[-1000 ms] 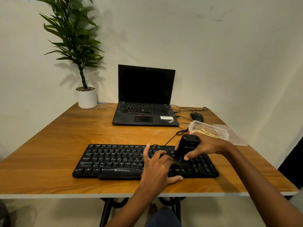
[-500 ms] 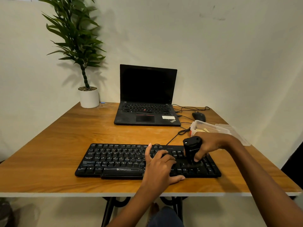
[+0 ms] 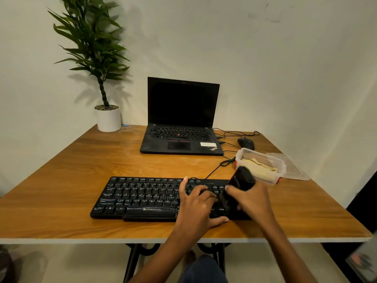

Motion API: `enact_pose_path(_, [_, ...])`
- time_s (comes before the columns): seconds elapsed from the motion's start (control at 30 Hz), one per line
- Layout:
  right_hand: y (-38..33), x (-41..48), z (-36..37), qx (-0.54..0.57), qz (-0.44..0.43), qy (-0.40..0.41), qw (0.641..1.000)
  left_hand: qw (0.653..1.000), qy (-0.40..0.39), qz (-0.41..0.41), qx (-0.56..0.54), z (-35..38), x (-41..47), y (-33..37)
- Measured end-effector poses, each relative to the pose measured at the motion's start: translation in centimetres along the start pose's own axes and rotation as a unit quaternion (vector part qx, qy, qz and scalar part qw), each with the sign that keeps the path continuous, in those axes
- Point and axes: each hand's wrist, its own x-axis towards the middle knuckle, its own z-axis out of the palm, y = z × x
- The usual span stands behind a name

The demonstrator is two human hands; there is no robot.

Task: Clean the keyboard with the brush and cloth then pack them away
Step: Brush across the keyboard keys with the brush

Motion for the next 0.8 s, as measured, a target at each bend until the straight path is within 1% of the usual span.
enact_pose_path(0.07, [0.8, -0.7, 0.6, -0.046, 0.016, 0.009, 0.999, 1.0, -0.001, -0.002, 0.002, -0.1, 0.1, -0.1])
enact_pose_path(0.13, [0.8, -0.5, 0.0, -0.093, 0.048, -0.024, 0.994, 1.0, -0.001, -0.002, -0.001, -0.1, 0.0, -0.1])
enact_pose_path(0.17, [0.6, -0.2, -0.5, -0.099, 0.054, -0.034, 0.993, 1.0, -0.001, -0.001, -0.002, -0.1, 0.0, 0.0])
enact_pose_path(0.2, [0.2, 0.0, -0.9, -0.091, 0.054, -0.025, 0.994, 1.0, 0.0, 0.0, -0.003, -0.1, 0.0, 0.0])
enact_pose_path(0.3, [-0.3, 0.2, -0.3, -0.029, 0.023, 0.067, 0.997, 1.0, 0.003, -0.002, -0.006, -0.2, 0.2, 0.0])
enact_pose_path(0.33, [-0.2, 0.0, 0.1, -0.03, 0.015, 0.084, 0.996, 1.0, 0.002, -0.002, -0.006, -0.2, 0.2, 0.0])
enact_pose_path(0.37, [0.0, -0.3, 0.3, -0.037, 0.012, 0.083, 0.996, 1.0, 0.002, -0.001, -0.006, -0.2, 0.2, 0.0])
enact_pose_path(0.4, [0.2, -0.5, 0.2, -0.045, 0.019, 0.065, 0.997, 1.0, 0.004, -0.002, -0.007, -0.1, 0.1, -0.1])
enact_pose_path(0.47, [0.3, -0.3, -1.0, -0.068, 0.051, -0.014, 0.996, 1.0, 0.005, -0.003, -0.011, -0.1, 0.1, 0.0])
enact_pose_path(0.5, [0.2, -0.1, -1.5, -0.077, 0.059, -0.039, 0.995, 1.0, 0.004, -0.002, -0.013, -0.1, 0.1, 0.0])
enact_pose_path(0.53, [0.1, 0.2, -1.7, -0.077, 0.058, -0.036, 0.995, 1.0, 0.002, -0.001, -0.012, -0.1, 0.2, 0.0])
enact_pose_path(0.63, [-0.2, 0.1, -0.5, -0.039, 0.026, 0.055, 0.997, 1.0, 0.003, -0.004, -0.007, -0.3, 0.2, 0.0])
enact_pose_path(0.67, [-0.2, -0.3, -0.1, -0.034, 0.026, 0.065, 0.997, 1.0, 0.003, -0.004, -0.008, -0.3, 0.3, 0.0])
enact_pose_path(0.7, [-0.1, -0.6, 0.2, -0.038, 0.033, 0.057, 0.997, 1.0, 0.004, -0.003, -0.008, -0.3, 0.3, 0.0])
enact_pose_path(0.8, [0.0, -0.6, -0.6, -0.083, 0.069, -0.005, 0.994, 1.0, 0.002, -0.001, -0.01, -0.2, 0.1, 0.0])
